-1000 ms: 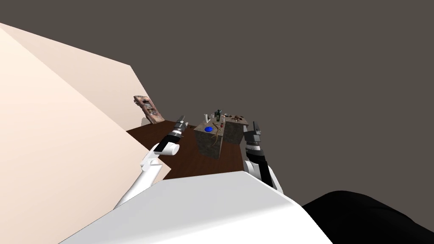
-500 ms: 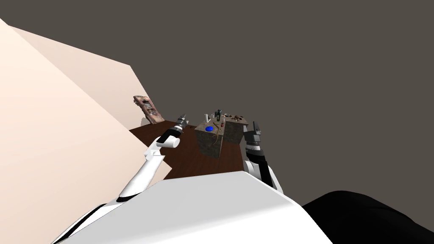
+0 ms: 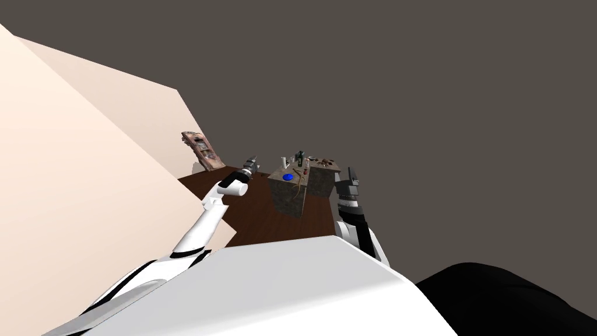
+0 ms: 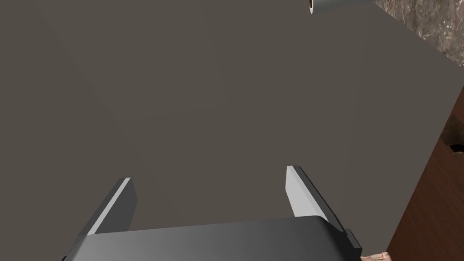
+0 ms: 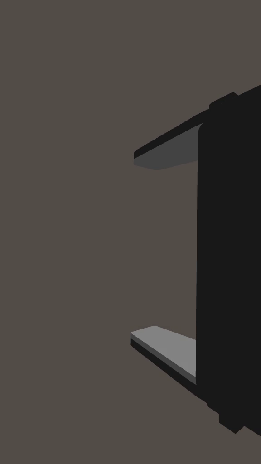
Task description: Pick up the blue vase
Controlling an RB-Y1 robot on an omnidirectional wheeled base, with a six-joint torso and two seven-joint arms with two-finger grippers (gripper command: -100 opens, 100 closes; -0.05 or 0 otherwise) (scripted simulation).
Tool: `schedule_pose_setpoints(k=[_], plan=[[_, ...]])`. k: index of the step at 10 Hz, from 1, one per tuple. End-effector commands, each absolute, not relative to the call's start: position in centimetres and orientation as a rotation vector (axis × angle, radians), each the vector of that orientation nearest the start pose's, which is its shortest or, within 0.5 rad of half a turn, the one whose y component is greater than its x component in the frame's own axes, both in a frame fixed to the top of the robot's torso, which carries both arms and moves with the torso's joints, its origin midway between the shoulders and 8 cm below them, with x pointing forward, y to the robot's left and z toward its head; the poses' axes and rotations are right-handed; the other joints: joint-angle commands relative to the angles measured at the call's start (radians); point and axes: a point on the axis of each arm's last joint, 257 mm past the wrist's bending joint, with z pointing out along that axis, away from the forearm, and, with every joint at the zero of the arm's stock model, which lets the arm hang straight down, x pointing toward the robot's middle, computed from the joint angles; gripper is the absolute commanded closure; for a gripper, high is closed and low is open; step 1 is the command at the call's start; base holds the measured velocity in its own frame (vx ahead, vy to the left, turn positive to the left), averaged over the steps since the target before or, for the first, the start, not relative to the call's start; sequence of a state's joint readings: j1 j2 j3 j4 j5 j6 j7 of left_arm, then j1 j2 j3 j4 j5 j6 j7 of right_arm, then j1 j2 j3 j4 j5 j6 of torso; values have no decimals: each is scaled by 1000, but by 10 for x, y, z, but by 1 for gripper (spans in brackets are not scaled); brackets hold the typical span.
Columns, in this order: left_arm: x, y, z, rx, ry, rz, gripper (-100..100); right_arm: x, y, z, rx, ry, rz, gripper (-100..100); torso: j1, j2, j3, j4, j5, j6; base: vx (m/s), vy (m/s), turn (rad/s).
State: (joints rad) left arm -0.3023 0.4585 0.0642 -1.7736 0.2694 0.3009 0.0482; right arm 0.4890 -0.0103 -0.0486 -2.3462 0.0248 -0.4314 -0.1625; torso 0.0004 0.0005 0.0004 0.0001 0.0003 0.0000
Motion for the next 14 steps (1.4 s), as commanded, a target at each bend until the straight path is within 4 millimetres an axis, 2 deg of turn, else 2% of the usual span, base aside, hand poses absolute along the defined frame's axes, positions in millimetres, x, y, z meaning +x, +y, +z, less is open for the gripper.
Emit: schedule_pose_setpoints(k=[1,2,4,6,7,8,9,10,11,12,14], plan=[[606,299,-1,-942,1185,-1222,-100,340,-289,45,684,583,1394,0,0,0,0,0,0,0,-4,6,-3],[619,307,-1,-973,1209,-1198,-100,340,-289,45,684,583,1394,0,0,0,0,0,0,0,-1,3,-47],[631,316,-5,-1014,1237,-1169,-100,340,-289,45,684,583,1394,0,-1,-1,-1,0,0,0,0,3,-31],[635,317,-12,-1047,1263,-1146,-100,340,-289,45,684,583,1394,0,-1,-1,-1,0,0,0,2,0,-12],[646,325,-10,-1077,1281,-1125,-100,340,-289,45,684,583,1394,0,-1,-1,-1,0,0,0,10,-8,-59],[647,327,-17,-1100,1298,-1109,-100,340,-289,45,684,583,1394,0,-1,-2,-1,0,0,0,13,-5,-28],[655,333,-12,-1122,1310,-1095,-100,340,-289,45,684,583,1394,0,-1,-2,-1,-1,0,0,18,-14,-43],[657,336,-23,-1156,1332,-1071,-100,340,-289,45,684,583,1394,0,-2,-2,-1,0,0,0,21,-16,-31],[657,337,-27,-1169,1343,-1061,-100,340,-289,45,684,583,1394,0,-2,-2,-1,-1,0,0,12,-8,-1],[665,343,-24,-1199,1357,-1043,-100,340,-289,45,684,583,1394,0,-2,-2,-1,-1,0,0,22,-19,-65],[664,347,-37,-1235,1384,-1016,-100,340,-289,45,684,583,1394,0,-2,-3,-2,-1,0,0,23,-11,-12]])
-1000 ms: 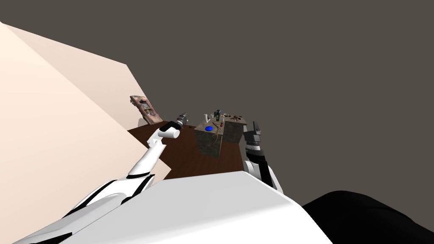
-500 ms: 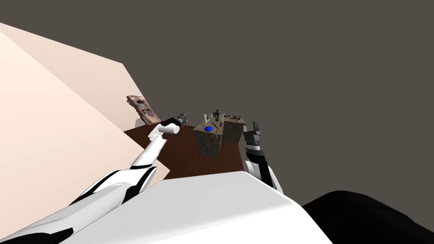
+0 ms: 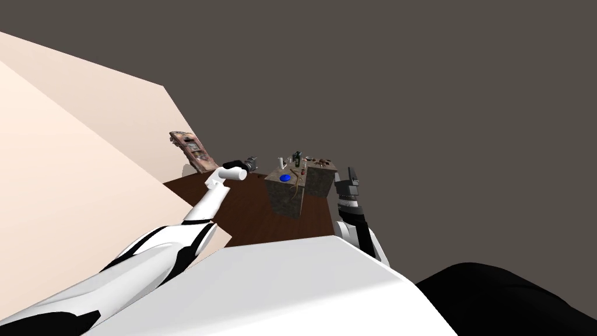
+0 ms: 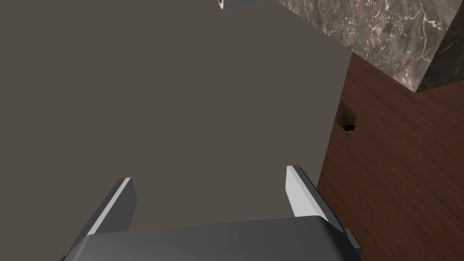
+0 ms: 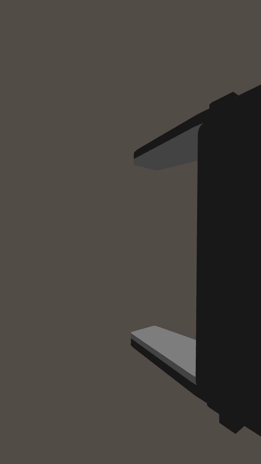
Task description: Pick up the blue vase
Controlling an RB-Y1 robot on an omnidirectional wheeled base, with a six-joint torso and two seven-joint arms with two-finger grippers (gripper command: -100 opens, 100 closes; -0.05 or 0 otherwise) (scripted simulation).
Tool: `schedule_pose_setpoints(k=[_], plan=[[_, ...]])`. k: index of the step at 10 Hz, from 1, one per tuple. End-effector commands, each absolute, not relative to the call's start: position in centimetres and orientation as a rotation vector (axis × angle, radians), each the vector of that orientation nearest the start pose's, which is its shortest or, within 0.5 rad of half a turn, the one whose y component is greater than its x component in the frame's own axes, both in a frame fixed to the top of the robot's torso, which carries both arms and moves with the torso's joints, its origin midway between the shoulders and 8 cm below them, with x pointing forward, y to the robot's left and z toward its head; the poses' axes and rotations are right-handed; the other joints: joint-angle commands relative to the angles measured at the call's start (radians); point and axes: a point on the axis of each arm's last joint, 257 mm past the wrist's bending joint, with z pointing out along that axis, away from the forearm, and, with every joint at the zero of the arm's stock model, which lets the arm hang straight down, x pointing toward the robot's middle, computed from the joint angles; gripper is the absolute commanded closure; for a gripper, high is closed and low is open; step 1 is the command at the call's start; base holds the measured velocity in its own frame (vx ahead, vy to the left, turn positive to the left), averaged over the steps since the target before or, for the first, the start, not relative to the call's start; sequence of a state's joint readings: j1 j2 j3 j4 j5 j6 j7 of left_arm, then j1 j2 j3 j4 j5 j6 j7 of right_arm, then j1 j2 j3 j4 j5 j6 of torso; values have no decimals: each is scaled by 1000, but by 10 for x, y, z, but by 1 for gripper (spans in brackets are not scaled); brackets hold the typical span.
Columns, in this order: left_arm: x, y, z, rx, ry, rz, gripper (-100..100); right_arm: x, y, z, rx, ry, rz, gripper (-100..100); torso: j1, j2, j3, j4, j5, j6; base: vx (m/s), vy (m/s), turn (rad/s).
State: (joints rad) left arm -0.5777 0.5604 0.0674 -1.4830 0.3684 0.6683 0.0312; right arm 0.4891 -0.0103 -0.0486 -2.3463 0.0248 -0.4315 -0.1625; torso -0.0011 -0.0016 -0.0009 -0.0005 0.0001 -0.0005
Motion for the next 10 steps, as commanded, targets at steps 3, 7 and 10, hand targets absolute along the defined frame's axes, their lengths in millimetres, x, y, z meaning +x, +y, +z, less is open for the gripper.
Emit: schedule_pose_setpoints(k=[3,7,10], plan=[[669,356,-49,-1305,1426,-968,-100,340,-289,45,684,583,1394,0,-1,-1,-1,0,0,0,29,-19,-35],[674,370,-65,-1420,1489,-893,-100,340,-289,45,684,583,1394,0,-1,0,0,0,0,0,38,-24,-43],[671,379,-83,-1501,1534,-836,-100,340,-289,45,684,583,1394,0,-1,-1,0,0,0,0,40,-26,-37]])
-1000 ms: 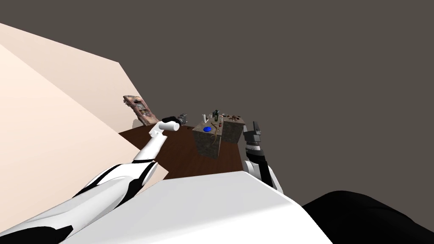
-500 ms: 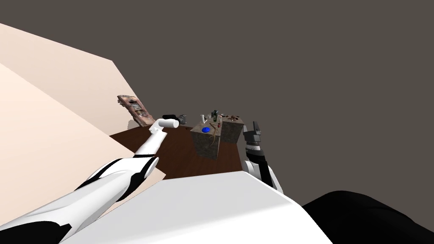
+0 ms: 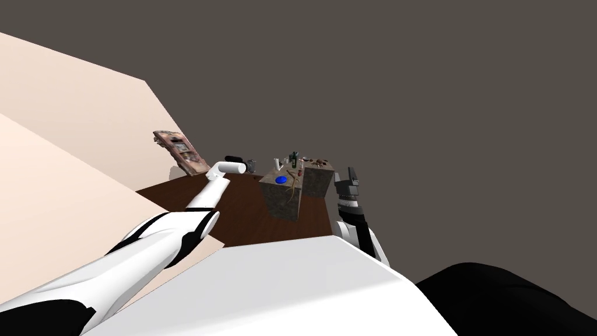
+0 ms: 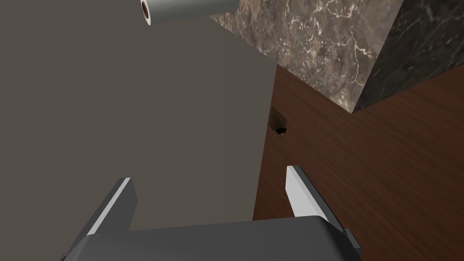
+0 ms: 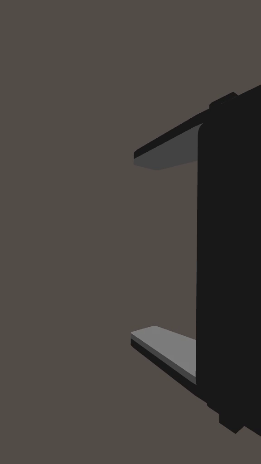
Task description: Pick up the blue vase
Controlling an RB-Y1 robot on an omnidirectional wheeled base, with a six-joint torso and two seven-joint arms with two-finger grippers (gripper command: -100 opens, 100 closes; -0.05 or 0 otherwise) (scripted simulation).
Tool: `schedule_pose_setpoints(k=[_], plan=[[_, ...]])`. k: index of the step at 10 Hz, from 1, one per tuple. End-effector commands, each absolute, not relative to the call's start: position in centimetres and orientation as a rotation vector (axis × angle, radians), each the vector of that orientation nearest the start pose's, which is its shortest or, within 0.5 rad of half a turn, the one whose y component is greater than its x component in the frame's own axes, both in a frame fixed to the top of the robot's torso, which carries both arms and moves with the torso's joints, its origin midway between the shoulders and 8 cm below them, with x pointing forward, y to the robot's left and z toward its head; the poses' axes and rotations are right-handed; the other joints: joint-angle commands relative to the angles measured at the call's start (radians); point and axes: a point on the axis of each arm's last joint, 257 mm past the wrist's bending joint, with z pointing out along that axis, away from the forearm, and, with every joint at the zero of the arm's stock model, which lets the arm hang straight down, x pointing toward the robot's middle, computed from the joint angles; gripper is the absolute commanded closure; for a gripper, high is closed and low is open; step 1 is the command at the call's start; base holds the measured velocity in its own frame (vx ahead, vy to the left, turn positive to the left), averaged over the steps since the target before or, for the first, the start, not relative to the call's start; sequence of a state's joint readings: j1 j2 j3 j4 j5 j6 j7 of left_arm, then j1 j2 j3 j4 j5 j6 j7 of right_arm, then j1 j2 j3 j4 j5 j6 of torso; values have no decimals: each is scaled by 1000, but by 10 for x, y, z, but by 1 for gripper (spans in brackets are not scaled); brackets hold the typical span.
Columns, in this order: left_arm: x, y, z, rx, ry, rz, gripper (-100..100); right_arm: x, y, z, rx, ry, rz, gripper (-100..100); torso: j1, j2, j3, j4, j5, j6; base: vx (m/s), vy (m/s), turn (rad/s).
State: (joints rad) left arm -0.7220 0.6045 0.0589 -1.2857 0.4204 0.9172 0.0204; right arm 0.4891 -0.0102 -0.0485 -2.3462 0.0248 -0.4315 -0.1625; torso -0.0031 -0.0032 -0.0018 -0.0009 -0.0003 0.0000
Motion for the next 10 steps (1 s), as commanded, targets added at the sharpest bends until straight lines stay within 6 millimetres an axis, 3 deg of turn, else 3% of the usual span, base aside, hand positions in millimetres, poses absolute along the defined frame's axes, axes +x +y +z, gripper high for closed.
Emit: schedule_pose_setpoints(k=[1,10], plan=[[668,380,-90,-1521,1549,-819,-100,340,-289,45,684,583,1394,0,0,0,0,0,0,0,54,-42,-47],[642,396,-143,-1759,1687,-632,-100,340,-289,45,684,583,1394,0,-1,-2,-1,-1,0,0,59,-36,-39]])
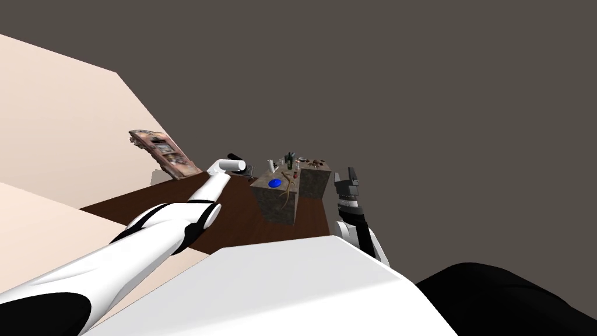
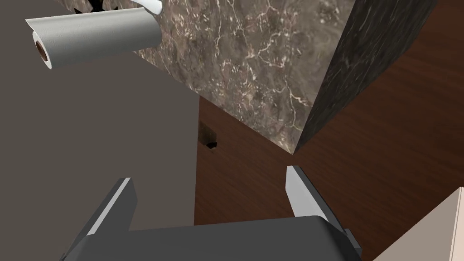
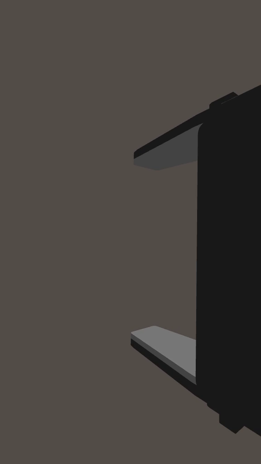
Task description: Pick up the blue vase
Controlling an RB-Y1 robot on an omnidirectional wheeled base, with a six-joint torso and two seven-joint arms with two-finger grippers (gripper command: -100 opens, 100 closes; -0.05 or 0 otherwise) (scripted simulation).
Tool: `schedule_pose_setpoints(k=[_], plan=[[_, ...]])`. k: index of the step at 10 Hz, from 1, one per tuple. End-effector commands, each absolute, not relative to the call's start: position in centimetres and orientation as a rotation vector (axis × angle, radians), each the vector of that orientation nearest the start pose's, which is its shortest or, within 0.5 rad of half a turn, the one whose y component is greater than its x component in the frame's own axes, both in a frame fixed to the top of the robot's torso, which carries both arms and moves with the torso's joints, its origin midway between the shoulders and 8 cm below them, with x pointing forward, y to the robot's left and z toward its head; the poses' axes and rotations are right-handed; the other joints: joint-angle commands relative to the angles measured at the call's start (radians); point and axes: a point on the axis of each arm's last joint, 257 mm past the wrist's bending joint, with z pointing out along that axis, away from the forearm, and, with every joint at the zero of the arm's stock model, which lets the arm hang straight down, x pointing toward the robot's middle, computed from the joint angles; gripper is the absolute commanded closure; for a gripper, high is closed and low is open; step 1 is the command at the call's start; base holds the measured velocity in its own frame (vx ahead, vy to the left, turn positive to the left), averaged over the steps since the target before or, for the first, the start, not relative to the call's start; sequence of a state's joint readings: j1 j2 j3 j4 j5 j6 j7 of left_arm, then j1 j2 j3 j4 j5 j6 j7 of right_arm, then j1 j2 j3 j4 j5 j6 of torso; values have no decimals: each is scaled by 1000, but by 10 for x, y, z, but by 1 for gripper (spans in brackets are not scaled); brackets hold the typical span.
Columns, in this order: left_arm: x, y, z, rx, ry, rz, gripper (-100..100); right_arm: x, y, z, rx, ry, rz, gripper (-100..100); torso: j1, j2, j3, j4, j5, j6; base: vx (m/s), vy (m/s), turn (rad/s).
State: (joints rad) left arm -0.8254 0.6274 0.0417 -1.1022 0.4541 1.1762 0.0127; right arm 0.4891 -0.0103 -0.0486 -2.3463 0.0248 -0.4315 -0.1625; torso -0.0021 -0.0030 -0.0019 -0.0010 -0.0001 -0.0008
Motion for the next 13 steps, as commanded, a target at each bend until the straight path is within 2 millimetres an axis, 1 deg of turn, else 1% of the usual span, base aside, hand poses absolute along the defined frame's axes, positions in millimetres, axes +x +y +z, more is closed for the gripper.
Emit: schedule_pose_setpoints(k=[1,4,5,6,7,8,9,10,11,12,13], plan=[[635,399,-155,-1815,1713,-590,-100,340,-289,45,684,583,1394,0,0,0,0,0,0,0,69,-34,-70],[618,402,-174,-1899,1765,-510,-100,340,-289,45,685,583,1394,0,-2,-4,-2,-1,-1,1,99,-53,-60],[615,402,-176,-1907,1771,-501,-100,340,-289,45,685,583,1394,0,-3,-4,-2,-1,-1,0,41,-30,5],[605,404,-188,-1961,1797,-452,-100,340,-289,45,684,583,1394,0,-1,-1,-1,0,0,0,73,-36,-73],[600,404,-191,-1976,1810,-434,-100,340,-289,45,684,583,1394,0,-1,-2,-1,0,0,1,79,-38,-54],[590,405,-200,-2021,1835,-388,-100,340,-289,45,684,583,1394,0,-1,-2,-1,0,0,0,96,-64,-86],[583,405,-205,-2042,1846,-365,-100,340,-289,45,685,583,1394,0,-3,-3,-2,-1,-1,1,94,-56,-38],[573,407,-216,-2088,1868,-319,-100,340,-289,45,684,583,1394,0,-3,-3,-2,-1,-1,0,127,-41,-78],[567,406,-218,-2104,1881,-298,-100,340,-289,45,685,583,1394,0,-2,-5,-3,-1,0,0,108,-46,-37],[555,407,-228,-2148,1902,-249,-100,340,-289,45,684,583,1394,0,-2,-4,-2,-1,0,0,100,-68,-71],[550,406,-230,-2161,1912,-232,-100,340,-289,45,685,583,1394,0,-3,-4,-2,-1,-1,0,84,-49,-31]])
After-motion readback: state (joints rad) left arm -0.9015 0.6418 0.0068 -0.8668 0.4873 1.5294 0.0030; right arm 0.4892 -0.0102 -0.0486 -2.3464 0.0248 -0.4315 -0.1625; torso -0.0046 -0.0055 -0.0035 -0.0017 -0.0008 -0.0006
